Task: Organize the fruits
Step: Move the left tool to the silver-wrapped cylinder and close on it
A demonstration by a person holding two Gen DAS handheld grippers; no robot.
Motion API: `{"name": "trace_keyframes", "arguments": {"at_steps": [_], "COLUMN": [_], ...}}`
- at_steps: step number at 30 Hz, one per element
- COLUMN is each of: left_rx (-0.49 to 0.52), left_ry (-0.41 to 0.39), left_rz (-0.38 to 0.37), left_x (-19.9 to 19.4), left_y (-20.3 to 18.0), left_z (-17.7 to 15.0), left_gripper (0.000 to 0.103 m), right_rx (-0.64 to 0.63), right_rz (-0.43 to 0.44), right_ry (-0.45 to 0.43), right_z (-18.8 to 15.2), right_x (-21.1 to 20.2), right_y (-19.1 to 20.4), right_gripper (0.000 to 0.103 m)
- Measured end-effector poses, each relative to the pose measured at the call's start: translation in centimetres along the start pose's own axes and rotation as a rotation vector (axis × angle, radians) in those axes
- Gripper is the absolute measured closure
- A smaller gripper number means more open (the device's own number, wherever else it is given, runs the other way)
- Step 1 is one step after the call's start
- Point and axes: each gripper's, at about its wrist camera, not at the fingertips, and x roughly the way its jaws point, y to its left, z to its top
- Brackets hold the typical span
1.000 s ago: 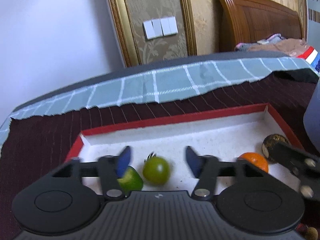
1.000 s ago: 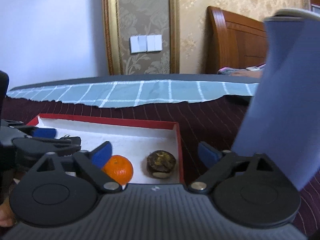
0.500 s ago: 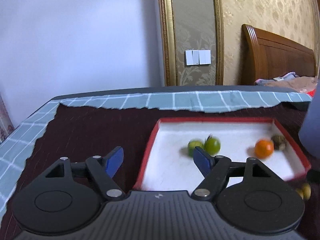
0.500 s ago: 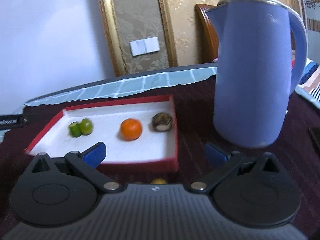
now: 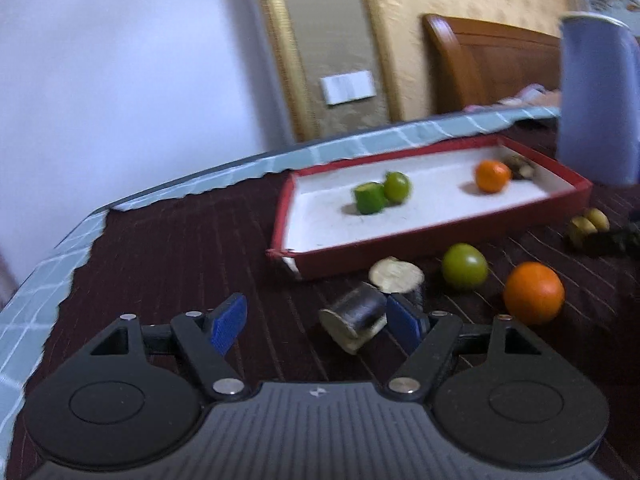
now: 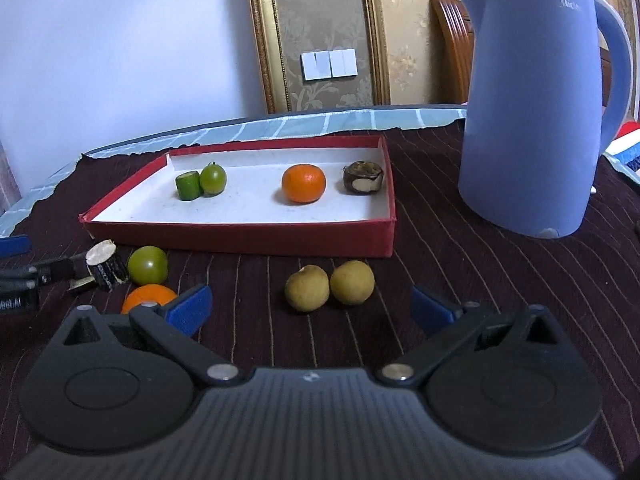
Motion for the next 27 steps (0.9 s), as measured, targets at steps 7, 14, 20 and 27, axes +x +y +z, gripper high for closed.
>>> {"name": "trace_keyframes", "arguments": {"at_steps": [7, 14, 20, 27], "left_rx": [0.192, 0.203, 0.182, 0.038], "left_ry": [0.028, 0.095, 0.114, 0.151], "left_rz": [-0.163, -0.303, -0.347, -0.23], "left_x": [1.7, 4.3, 3.8, 1.8], "left_y": [0.3, 2.2, 1.9, 1.3], "left_z": [0.3, 1.0, 0.6, 0.3], "left_gripper": [0.026, 0.027, 0.06, 0.066], "right_rx": [0.031, 0.045, 0.062, 0.083], "right_rz": [0.005, 0.002, 0.004, 0.008], "right_ry": [0.022, 0.032, 0.029, 0.035], "right_z": [-0.2, -0.5, -0.5, -0.5], "right_x": [0.4, 0.8, 0.8, 0.8], "right_y": [-0.6, -0.8, -1.0, -1.3], "right_gripper": [0.0, 0.0, 0.0, 0.0]}}
